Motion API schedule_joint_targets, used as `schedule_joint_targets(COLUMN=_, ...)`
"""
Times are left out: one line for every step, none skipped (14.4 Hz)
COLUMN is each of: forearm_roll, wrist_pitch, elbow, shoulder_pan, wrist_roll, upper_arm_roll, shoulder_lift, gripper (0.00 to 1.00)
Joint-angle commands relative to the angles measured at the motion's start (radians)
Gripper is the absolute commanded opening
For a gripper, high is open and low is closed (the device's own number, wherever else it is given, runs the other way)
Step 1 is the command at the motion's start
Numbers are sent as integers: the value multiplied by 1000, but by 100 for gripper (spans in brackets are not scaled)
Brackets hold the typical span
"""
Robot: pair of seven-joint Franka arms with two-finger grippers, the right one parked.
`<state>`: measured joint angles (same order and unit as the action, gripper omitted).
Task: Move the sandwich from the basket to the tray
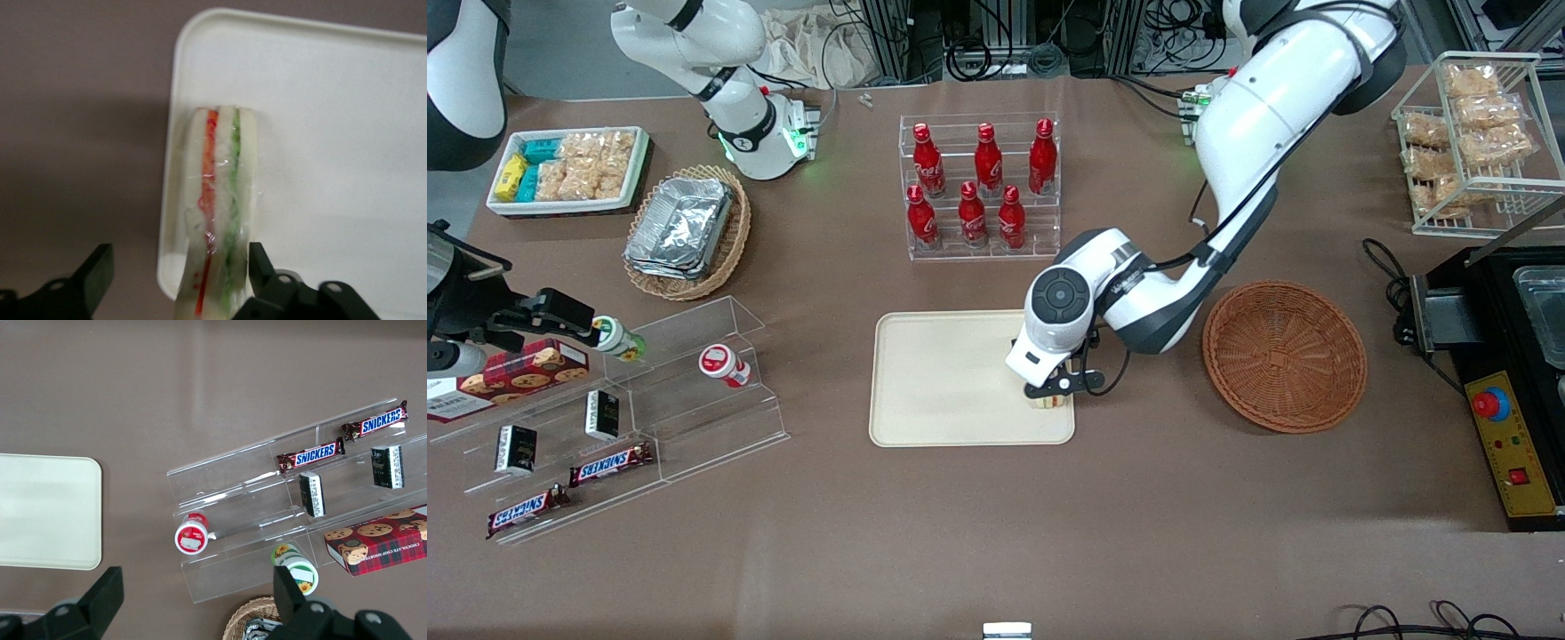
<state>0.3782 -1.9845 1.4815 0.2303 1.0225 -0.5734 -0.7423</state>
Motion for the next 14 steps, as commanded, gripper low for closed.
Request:
schedule_joint_targets(forearm_roll=10, wrist_pitch=136, elbow=16, shoulder_pan=-11, wrist_roll=12, upper_arm_roll=4, shoulder_lift=144, gripper=100)
schedule_joint_targets(forearm_roll=7, wrist_pitch=171, elbow=16, shoulder_pan=-32, wrist_roll=-22, upper_arm_roll=3, shoulder_lift=180, gripper=100)
schedule_joint_targets(forearm_roll=-11, wrist_pitch=209, elbow=16, shoulder_pan=-58, wrist_roll=-75, upper_arm_roll=0, shoulder_lift=217, gripper=100)
schedule_joint_targets(forearm_roll=-63, wrist_pitch=251, elbow=16, shoulder_pan=-80, wrist_roll=-122, upper_arm_roll=0, shoulder_lift=256, gripper=100)
schedule_joint_targets(forearm_roll=-106, wrist_pitch=283, elbow=17, shoulder_pan=-107, wrist_roll=-178, upper_arm_roll=1, shoulder_lift=291, gripper=100)
schedule_joint_targets(forearm_roll=-128, wrist_pitch=318, elbow=17, shoulder_pan=-143, wrist_roll=-253, upper_arm_roll=1, shoulder_lift=320, gripper=100)
schedule_joint_targets(forearm_roll=-133, wrist_pitch=351, elbow=16, shoulder_pan=-170, wrist_roll=-322, upper_arm_roll=1, shoulder_lift=343, gripper=100)
schedule_joint_targets(forearm_roll=-145, wrist_pitch=375, elbow=16, shoulder_pan=-202, wrist_roll=-381, upper_arm_roll=1, shoulder_lift=369, gripper=100)
schedule_joint_targets(forearm_roll=-159, wrist_pitch=403, elbow=16, shoulder_pan=-236, wrist_roll=-436, upper_arm_roll=1, shoulder_lift=394, gripper=100)
schedule_joint_targets(forearm_roll=-160, wrist_pitch=427, elbow=16, shoulder_pan=-273, wrist_roll=-500, upper_arm_roll=1, shoulder_lift=412, gripper=100)
schedule_joint_targets(forearm_roll=-162, wrist_pitch=446, elbow=16, shoulder_pan=-301, wrist_roll=-565, upper_arm_roll=1, shoulder_lift=434, gripper=100)
schedule_joint_targets(forearm_roll=-176, wrist_pitch=464, elbow=16, shoulder_pan=-331, wrist_roll=-612, upper_arm_roll=1, shoulder_lift=457, gripper=100)
schedule_joint_targets(forearm_roll=-194, wrist_pitch=490, elbow=16, shoulder_pan=-368, wrist_roll=-633, upper_arm_roll=1, shoulder_lift=481, gripper=100)
schedule_joint_targets(forearm_roll=-206, wrist_pitch=512, elbow=16, shoulder_pan=-400, wrist_roll=-634, upper_arm_roll=1, shoulder_lift=503, gripper=100)
